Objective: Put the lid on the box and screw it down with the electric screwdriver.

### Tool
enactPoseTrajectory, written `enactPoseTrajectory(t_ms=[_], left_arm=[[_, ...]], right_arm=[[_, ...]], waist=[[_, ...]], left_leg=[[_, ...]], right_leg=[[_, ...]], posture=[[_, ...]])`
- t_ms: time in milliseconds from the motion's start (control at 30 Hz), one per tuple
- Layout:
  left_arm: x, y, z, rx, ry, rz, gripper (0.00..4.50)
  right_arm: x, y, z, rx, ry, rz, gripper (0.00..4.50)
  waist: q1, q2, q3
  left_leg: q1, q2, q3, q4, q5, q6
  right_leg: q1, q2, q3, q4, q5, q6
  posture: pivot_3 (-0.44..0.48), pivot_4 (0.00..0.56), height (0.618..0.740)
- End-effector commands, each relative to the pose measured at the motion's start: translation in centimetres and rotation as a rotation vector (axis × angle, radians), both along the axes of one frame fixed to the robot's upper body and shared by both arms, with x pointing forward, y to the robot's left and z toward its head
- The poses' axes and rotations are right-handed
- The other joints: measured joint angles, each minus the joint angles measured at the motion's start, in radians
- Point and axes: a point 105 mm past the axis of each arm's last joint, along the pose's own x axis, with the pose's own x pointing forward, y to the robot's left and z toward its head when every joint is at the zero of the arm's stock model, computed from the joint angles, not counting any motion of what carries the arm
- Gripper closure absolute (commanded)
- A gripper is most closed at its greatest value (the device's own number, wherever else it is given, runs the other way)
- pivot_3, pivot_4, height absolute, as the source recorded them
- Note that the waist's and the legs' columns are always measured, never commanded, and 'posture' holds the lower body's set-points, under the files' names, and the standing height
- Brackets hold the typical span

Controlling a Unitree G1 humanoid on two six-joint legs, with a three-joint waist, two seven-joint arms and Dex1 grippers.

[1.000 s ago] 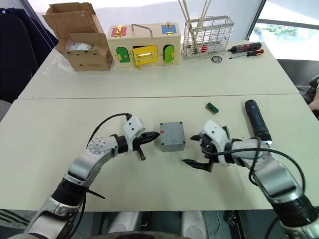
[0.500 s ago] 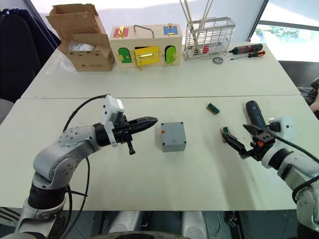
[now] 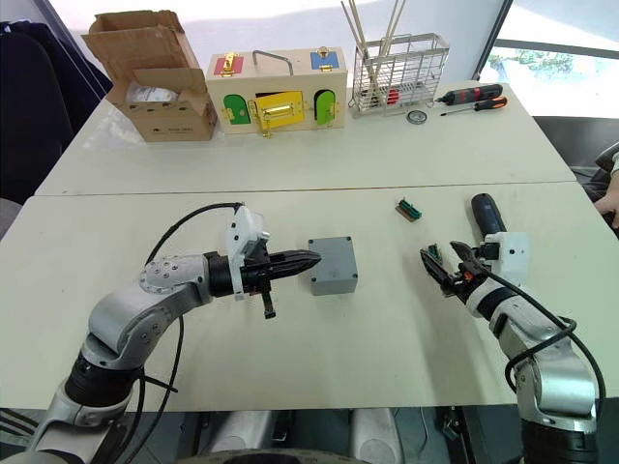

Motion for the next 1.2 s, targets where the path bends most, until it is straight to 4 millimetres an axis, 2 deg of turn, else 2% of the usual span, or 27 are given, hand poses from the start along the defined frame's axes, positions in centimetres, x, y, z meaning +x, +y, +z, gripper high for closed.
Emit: enactPoseTrajectory(t_ms=[33, 200, 400, 500, 667, 967, 1067, 1200], left_arm=[[-1.0, -0.3, 0.9, -0.013, -0.039, -0.031, 4.5], [-1.8, -0.7, 0.6, -0.006, -0.027, -0.057, 4.5], [-1.8, -0.7, 0.3, 0.005, -0.026, -0.053, 4.5], [-1.6, -0.6, 0.2, 0.011, -0.028, -0.045, 4.5], [-1.6, -0.5, 0.1, 0.015, -0.028, -0.041, 4.5], [-1.6, -0.4, -0.4, 0.022, -0.021, -0.035, 4.5], [-1.5, -0.2, -0.4, 0.022, -0.019, -0.033, 4.5], [-1.1, 0.1, -0.3, 0.016, -0.02, -0.025, 4.5]], right_arm=[[0.6, -0.1, 0.8, -0.01, -0.049, -0.002, 1.33], [1.1, 0.0, 0.5, 0.007, -0.054, -0.006, 1.33], [1.5, 0.1, 0.4, 0.007, -0.063, -0.01, 1.33], [1.7, 0.1, 0.2, 0.002, -0.061, -0.011, 2.15], [2.0, -0.1, 0.3, 0.011, -0.072, -0.027, 4.46], [1.6, 0.0, 0.7, 0.027, -0.086, -0.033, 4.46], [1.5, 0.1, 1.7, 0.05, -0.115, -0.034, 4.46], [1.6, 0.2, 4.4, 0.036, -0.191, -0.026, 4.46]], waist=[[0.0, 0.0, 0.0], [0.001, 0.0, 0.0], [0.001, 0.0, 0.0], [0.0, 0.0, 0.0], [0.001, 0.0, 0.0], [0.001, 0.0, 0.0], [0.0, 0.0, 0.0], [0.0, 0.0, 0.0]], left_leg=[[0.0, 0.0, 0.0, 0.0, 0.0, 0.0], [0.0, 0.0, 0.0, 0.0, 0.0, 0.0], [0.0, 0.0, 0.0, 0.0, 0.0, 0.0], [0.0, 0.0, 0.0, 0.0, 0.0, 0.0], [0.0, 0.0, 0.0, 0.0, 0.0, 0.0], [0.0, 0.0, 0.0, 0.0, 0.0, 0.0], [0.0, 0.0, 0.0, 0.0, -0.001, 0.003], [0.0, 0.0, 0.0, 0.0, -0.002, 0.004]], right_leg=[[0.0, 0.0, 0.0, 0.0, 0.0, 0.0], [0.0, 0.0, 0.0, 0.0, 0.0, 0.0], [0.0, 0.0, 0.0, 0.0, 0.0, 0.0], [0.0, 0.0, 0.0, 0.0, 0.0, 0.0], [0.0, 0.0, 0.0, 0.0, 0.0, 0.0], [0.0, 0.0, 0.0, 0.0, 0.0, 0.0], [0.0, 0.0, 0.0, 0.0, 0.0, 0.0], [0.0, 0.0, 0.0, 0.0, 0.0, 0.0]], posture=[[0.0, 0.15, 0.734], [0.0, 0.15, 0.734], [0.0, 0.15, 0.734], [0.0, 0.15, 0.734], [0.0, 0.15, 0.734], [0.0, 0.15, 0.734], [0.0, 0.15, 0.734], [0.0, 0.15, 0.734]])
